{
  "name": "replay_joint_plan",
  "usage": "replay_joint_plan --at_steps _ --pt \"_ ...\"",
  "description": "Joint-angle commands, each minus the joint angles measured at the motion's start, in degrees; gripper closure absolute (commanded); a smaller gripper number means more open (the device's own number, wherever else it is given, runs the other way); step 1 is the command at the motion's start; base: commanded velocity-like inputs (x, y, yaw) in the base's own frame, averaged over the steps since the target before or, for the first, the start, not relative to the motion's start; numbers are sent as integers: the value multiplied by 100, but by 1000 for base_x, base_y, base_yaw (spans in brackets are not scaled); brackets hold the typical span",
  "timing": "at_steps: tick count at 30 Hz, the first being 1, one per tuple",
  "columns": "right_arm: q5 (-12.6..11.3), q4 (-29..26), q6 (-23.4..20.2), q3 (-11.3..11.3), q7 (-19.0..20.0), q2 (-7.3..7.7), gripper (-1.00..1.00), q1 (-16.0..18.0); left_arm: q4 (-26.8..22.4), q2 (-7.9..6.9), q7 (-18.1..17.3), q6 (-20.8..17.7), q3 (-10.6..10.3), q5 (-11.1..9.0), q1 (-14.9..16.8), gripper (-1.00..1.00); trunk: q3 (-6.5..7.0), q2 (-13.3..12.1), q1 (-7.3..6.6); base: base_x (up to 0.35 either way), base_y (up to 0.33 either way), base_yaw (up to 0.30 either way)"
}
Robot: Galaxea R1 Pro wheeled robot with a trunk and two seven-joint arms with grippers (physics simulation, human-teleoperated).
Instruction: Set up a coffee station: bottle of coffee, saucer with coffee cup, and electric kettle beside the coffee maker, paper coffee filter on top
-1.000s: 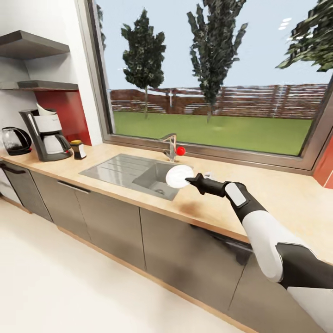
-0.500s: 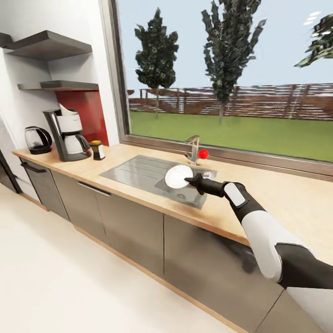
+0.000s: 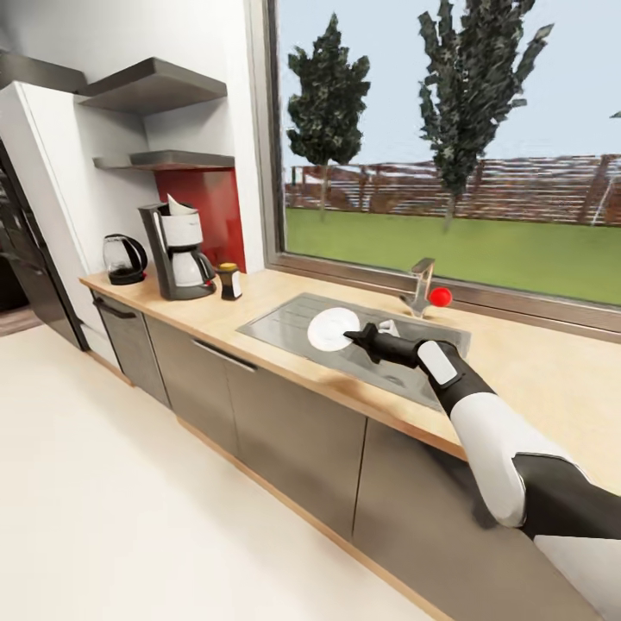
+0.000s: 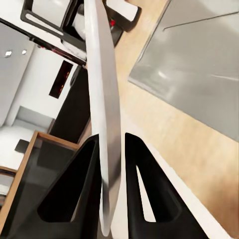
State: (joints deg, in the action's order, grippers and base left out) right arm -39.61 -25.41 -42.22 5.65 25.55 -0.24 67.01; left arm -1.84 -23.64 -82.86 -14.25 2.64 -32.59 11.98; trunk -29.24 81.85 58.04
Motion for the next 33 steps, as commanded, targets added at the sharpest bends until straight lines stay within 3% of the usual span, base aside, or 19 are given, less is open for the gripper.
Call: replay_joint_plan --at_steps 1,15,33 --pt "-21 2 -34 35 11 0 100 5 -1 0 -19 -60 26 25 5 -100 -6 3 3 305 151 56" --pt "-21 26 -15 41 11 -3 100 2 -1 0 -19 -69 26 25 5 -100 -6 3 3 306 162 213" --pt "-21 27 -15 42 12 -3 100 -2 -1 -3 -19 -76 26 25 6 -100 -6 3 3 230 235 19"
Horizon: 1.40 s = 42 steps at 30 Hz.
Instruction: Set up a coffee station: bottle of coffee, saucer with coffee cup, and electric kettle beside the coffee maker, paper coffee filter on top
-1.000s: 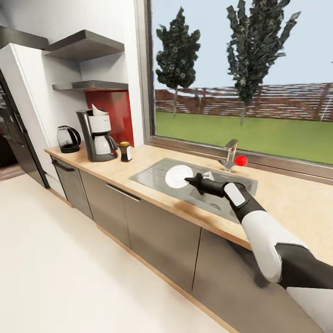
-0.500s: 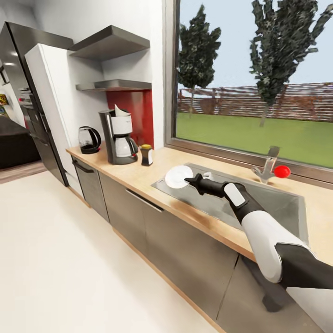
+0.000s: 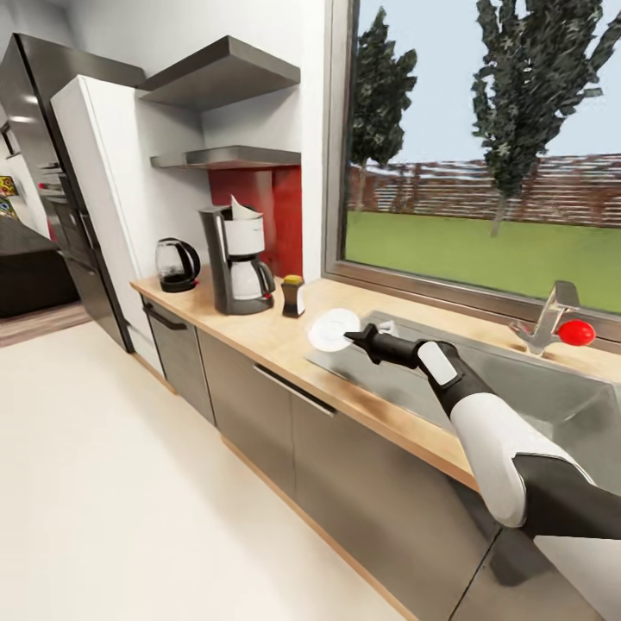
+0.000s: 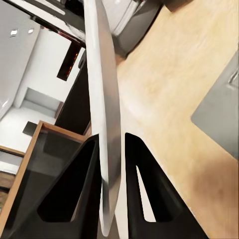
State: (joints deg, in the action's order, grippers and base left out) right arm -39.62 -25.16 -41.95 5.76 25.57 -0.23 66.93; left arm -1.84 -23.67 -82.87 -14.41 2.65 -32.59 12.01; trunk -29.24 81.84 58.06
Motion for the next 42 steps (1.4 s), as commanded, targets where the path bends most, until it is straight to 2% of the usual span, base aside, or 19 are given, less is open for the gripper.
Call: replay_joint_plan --at_steps 1,10,23,26,29,34,39,42 --pt "-19 2 -41 31 10 -3 100 5 -1 1 -18 -61 25 25 1 -100 -6 4 1 62 294 0" --pt "-20 11 -41 39 9 -3 100 4 -1 -6 -18 -62 25 25 3 -100 -6 4 1 15 306 0" --pt "-21 16 -41 40 14 -3 100 4 -1 -6 -18 -62 25 25 -1 -100 -6 4 1 226 262 0" --pt "-26 18 -36 40 6 -62 100 4 -1 -6 -18 -62 25 25 0 -100 -6 4 1 198 181 0" --pt "-14 29 -31 29 -48 -231 100 4 -1 -6 -18 -58 25 25 0 -100 -6 4 1 173 53 0" --pt "-17 59 -24 35 -317 -355 100 6 -1 -6 -18 -54 25 25 -1 -100 -6 4 1 270 75 0" --pt "-80 69 153 38 -579 -415 100 11 -1 -6 -18 -53 25 25 1 -100 -6 4 1 101 26 0" --pt "-218 71 241 39 -761 -431 100 12 -1 -6 -18 -53 25 25 2 -100 -6 4 1 30 8 0"
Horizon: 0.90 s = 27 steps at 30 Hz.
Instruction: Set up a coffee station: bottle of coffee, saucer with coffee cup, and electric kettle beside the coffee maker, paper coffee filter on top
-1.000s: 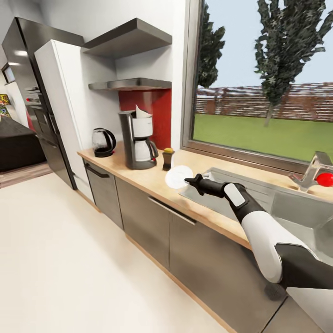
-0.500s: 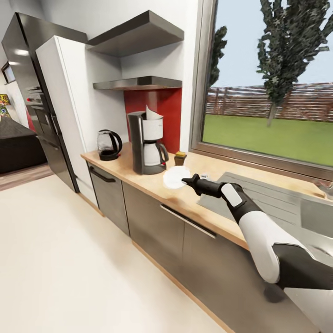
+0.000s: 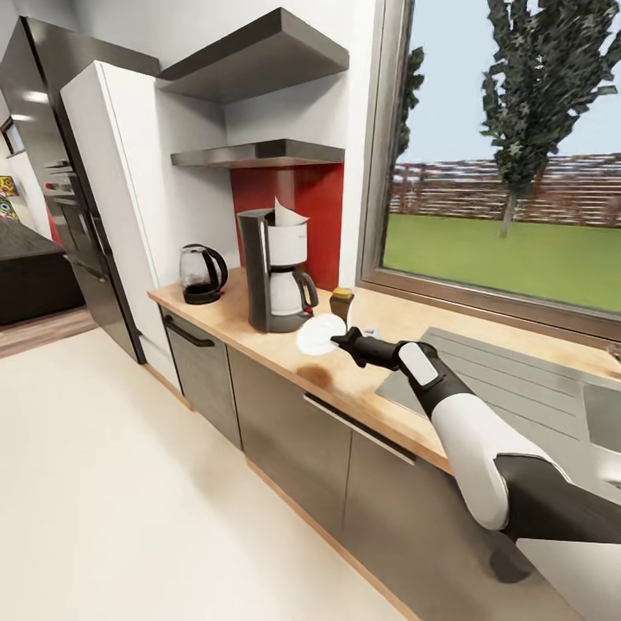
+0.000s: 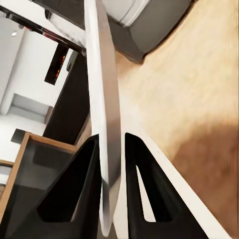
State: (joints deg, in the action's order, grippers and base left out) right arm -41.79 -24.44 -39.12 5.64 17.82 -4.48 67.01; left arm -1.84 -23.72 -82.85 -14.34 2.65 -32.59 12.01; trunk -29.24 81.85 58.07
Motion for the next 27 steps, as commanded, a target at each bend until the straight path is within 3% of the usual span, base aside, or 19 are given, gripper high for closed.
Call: replay_joint_plan --at_steps 1,3,6,7,15,18,27 --pt "-92 0 -17 54 -129 -11 100 5 -1 -1 -21 -60 25 25 3 -100 -6 3 0 15 4 0" --pt "-203 0 -1 56 -287 -16 100 5 -1 -1 -21 -60 25 25 1 -100 -6 3 0 24 3 0" --pt "-686 2 40 55 -680 -19 100 2 -1 -1 -21 -60 25 25 2 -100 -6 3 0 162 56 0" --pt "-738 12 45 57 -731 -19 100 3 -1 -1 -21 -60 25 25 2 -100 -6 3 0 121 49 0" --pt "-844 184 53 63 -937 -26 100 4 -1 -1 -21 -60 25 25 2 -100 -6 3 0 39 66 0" --pt "-1091 422 54 60 -949 -27 100 4 -1 -1 -22 -60 25 25 3 -100 -6 3 0 30 69 0" --pt "-1174 478 52 64 -954 -27 100 5 -1 -1 -22 -60 25 25 3 -100 -6 3 0 103 9 0"
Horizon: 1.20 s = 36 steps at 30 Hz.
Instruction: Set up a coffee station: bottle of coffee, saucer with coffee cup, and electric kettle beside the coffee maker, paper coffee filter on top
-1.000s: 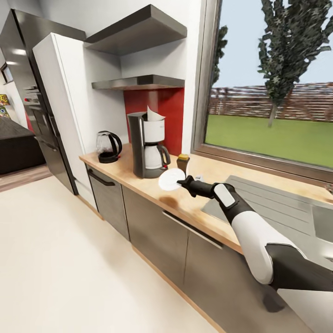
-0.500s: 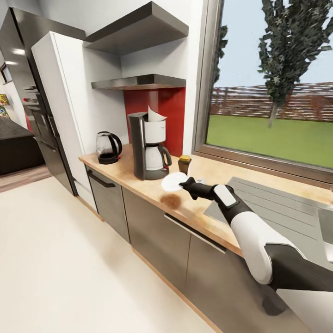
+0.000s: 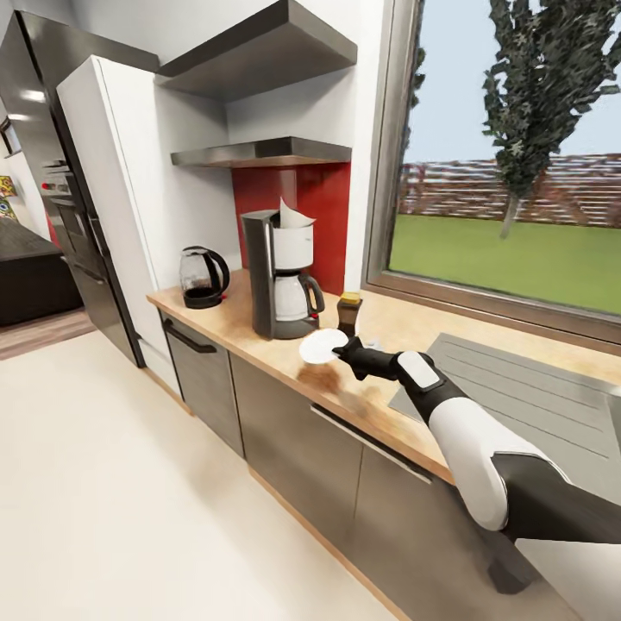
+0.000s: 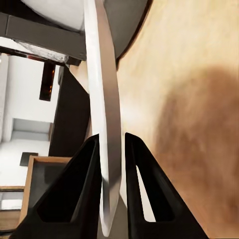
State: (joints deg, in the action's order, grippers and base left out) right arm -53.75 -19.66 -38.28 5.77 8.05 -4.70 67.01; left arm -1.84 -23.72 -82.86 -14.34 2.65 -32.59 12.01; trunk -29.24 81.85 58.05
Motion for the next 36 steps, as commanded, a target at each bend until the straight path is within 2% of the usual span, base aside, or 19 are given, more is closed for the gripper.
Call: replay_joint_plan --at_steps 1,13,26,30,36 --pt "19 2 -31 53 23 -5 100 5 -1 -1 -21 -60 25 25 3 -100 -6 3 2 163 1 0" --pt "18 34 -30 64 22 -5 100 2 -1 -1 -27 -60 25 25 3 -100 -6 3 2 100 2 0" --pt "30 76 -27 72 18 -5 100 -4 -1 -1 -27 -60 25 25 0 -100 -6 3 2 48 87 0" --pt "31 76 146 60 13 -5 100 -4 -1 -1 -28 -60 25 25 2 -100 -7 3 2 4 8 0" --pt "31 76 175 55 13 -5 100 -4 -1 -1 -25 -60 25 25 2 -100 -40 3 2 0 1 0"
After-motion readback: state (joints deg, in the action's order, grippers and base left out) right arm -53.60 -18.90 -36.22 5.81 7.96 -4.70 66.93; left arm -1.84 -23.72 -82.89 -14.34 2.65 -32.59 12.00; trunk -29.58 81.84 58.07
